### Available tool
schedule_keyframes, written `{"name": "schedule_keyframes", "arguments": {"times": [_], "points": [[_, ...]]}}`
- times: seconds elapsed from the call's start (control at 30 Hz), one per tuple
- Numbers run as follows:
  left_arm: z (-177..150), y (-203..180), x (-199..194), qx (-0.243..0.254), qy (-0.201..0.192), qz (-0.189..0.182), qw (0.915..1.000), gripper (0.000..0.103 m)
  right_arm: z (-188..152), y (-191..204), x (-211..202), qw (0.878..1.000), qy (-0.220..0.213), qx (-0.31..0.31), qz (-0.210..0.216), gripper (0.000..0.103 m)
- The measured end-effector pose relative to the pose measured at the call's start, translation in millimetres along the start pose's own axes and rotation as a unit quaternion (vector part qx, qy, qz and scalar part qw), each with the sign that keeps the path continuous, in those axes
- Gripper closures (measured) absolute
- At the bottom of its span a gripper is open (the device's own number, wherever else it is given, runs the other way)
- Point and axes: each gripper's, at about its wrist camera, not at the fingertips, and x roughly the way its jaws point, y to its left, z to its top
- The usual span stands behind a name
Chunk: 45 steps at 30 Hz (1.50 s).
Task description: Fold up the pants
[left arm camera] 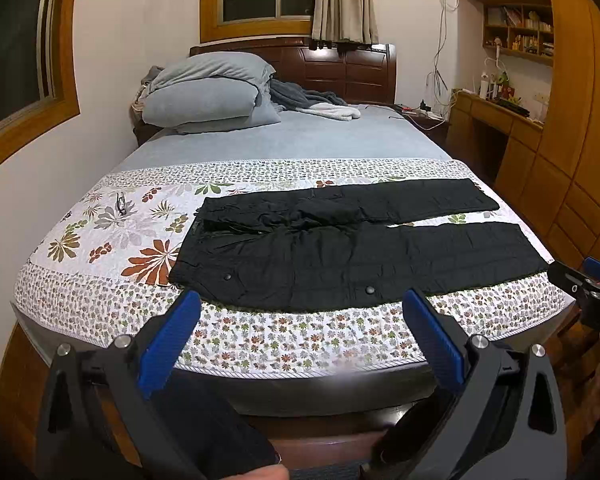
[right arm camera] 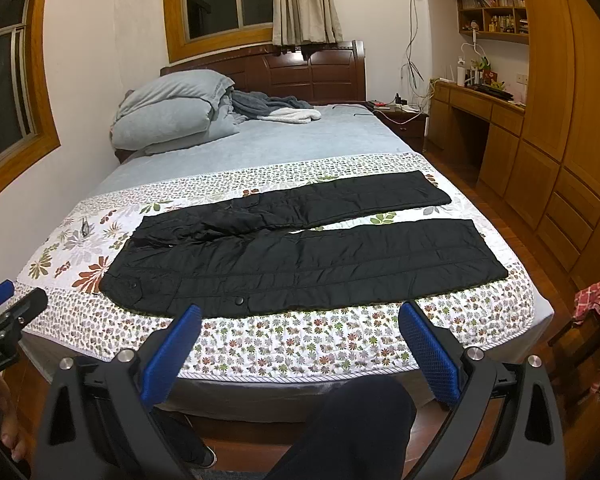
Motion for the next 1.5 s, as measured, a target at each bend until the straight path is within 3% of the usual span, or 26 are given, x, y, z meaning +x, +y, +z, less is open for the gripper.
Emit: {"name": "schedule_keyframes", "arguments": {"times": [1.5], "points": [[1.0,-3.1,-1.0,0.001,-0.002,0.001,1.0000,0.003,1.8,-2.6,-3.8,1.000,-0.006,-0.003,-0.002,0.003]]}}
